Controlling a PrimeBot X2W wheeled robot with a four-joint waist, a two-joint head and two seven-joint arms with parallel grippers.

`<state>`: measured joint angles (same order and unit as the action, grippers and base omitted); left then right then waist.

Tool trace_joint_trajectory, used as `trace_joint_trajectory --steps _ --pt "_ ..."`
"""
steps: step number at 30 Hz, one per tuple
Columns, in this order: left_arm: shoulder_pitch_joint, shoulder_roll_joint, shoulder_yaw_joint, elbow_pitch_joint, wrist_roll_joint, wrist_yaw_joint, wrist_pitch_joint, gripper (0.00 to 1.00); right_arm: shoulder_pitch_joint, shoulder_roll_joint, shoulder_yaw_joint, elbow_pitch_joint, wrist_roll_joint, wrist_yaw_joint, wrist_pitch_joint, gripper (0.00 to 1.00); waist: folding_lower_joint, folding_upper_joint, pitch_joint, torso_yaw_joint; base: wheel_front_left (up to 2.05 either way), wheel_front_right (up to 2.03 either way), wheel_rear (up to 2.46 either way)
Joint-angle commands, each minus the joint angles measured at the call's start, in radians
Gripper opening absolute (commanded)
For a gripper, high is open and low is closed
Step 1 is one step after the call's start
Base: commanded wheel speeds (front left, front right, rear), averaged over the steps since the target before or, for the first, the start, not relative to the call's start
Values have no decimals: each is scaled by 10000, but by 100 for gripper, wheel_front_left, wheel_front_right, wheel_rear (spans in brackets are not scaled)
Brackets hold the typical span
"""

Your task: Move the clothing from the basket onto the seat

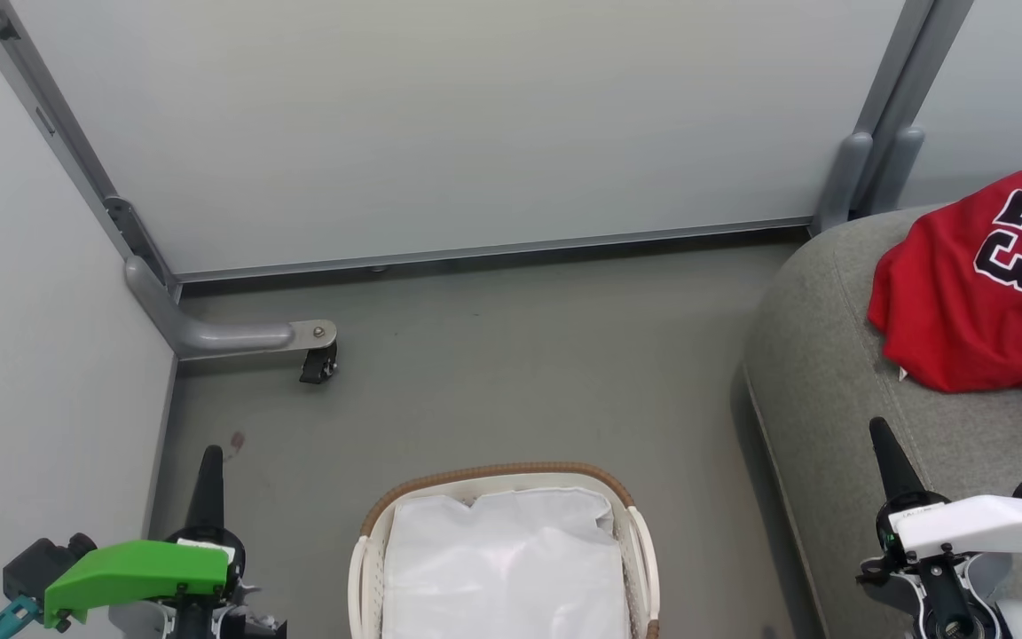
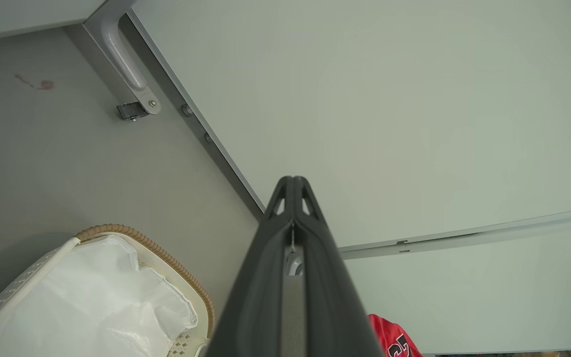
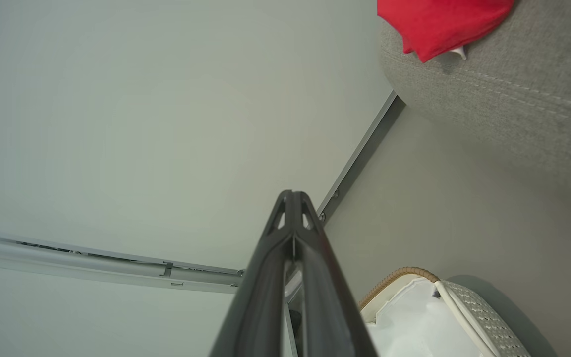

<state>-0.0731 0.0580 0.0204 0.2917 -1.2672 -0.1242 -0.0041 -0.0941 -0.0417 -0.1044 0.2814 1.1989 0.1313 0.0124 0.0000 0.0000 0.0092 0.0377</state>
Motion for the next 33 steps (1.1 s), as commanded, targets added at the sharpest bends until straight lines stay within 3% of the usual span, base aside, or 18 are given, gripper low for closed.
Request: trace_joint_trajectory --steps 1,33 --pt "-264 89 74 -136 -261 -63 59 0 -175 -75 -31 -123 283 -6 73 0 0 0 -2 -11 0 0 0" --pt "-354 65 606 -391 -2588 -96 780 0 -183 -101 -88 -317 2981 -7 754 0 0 0 -40 -248 0 0 0"
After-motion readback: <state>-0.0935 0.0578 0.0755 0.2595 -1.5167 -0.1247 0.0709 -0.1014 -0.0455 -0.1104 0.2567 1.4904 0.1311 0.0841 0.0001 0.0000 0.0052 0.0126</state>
